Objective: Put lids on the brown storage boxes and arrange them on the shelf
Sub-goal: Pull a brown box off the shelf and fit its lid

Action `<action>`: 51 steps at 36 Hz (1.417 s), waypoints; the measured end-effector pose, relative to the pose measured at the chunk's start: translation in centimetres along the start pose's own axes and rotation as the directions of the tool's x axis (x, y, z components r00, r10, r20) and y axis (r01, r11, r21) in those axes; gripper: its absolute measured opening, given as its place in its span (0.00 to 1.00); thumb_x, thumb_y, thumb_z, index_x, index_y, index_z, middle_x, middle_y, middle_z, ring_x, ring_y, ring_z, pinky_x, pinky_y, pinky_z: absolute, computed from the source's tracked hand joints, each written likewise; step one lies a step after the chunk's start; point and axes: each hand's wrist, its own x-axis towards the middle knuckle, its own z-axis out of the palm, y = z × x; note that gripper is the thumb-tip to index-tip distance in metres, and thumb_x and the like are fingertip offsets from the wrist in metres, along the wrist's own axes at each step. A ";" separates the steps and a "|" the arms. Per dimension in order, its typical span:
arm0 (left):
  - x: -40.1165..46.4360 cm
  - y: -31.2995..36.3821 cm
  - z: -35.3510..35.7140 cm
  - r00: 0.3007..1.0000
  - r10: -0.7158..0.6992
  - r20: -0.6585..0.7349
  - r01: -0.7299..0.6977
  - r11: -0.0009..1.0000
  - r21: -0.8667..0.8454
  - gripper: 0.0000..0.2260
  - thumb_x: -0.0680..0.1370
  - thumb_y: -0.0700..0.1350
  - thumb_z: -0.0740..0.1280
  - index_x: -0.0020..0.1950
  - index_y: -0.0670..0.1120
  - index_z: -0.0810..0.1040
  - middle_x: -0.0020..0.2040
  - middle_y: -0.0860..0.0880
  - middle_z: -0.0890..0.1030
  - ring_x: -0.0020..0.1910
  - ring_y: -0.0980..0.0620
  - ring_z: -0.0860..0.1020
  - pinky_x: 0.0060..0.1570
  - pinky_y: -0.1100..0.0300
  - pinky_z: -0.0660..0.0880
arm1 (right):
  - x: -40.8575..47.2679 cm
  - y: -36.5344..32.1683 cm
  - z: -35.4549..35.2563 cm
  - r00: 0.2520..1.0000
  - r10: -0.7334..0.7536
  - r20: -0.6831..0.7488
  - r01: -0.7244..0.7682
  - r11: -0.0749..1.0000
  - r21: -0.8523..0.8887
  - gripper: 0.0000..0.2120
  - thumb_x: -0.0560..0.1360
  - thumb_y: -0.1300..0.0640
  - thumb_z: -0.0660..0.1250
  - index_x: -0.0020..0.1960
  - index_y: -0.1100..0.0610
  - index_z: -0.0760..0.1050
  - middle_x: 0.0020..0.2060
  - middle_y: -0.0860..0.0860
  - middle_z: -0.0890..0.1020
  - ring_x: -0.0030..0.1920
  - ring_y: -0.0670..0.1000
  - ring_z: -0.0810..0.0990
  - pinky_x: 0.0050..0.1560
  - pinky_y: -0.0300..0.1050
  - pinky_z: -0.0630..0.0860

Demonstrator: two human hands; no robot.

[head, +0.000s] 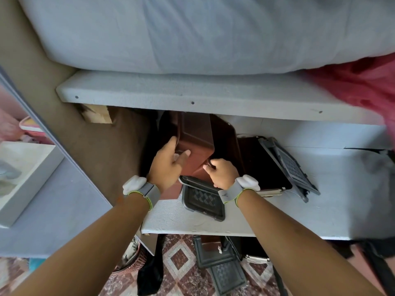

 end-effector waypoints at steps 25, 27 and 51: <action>-2.4 2.6 -0.9 0.809 0.536 0.243 -0.577 0.642 0.504 0.11 0.75 0.46 0.69 0.45 0.52 0.65 0.39 0.55 0.69 0.40 0.51 0.69 0.47 0.52 0.68 | 0.3 0.3 -10.4 0.953 0.280 0.116 -0.189 0.251 0.949 0.16 0.81 0.45 0.60 0.58 0.57 0.76 0.54 0.55 0.83 0.51 0.55 0.82 0.45 0.49 0.81; -2.8 3.2 -0.7 0.761 0.562 0.324 -0.644 0.593 0.484 0.09 0.75 0.44 0.69 0.46 0.52 0.68 0.39 0.55 0.70 0.41 0.51 0.70 0.49 0.53 0.68 | 0.3 0.7 -11.7 0.950 0.301 0.082 -0.147 0.201 0.969 0.19 0.79 0.40 0.60 0.55 0.55 0.77 0.55 0.55 0.83 0.55 0.55 0.82 0.50 0.52 0.80; -7.5 3.7 0.0 0.921 0.352 0.168 -0.378 0.911 0.164 0.24 0.72 0.39 0.64 0.66 0.55 0.77 0.79 0.53 0.59 0.80 0.47 0.50 0.76 0.49 0.48 | -9.0 9.3 -12.6 0.732 0.681 0.021 -0.168 0.151 0.974 0.06 0.72 0.65 0.60 0.40 0.56 0.71 0.40 0.54 0.73 0.43 0.54 0.76 0.58 0.64 0.77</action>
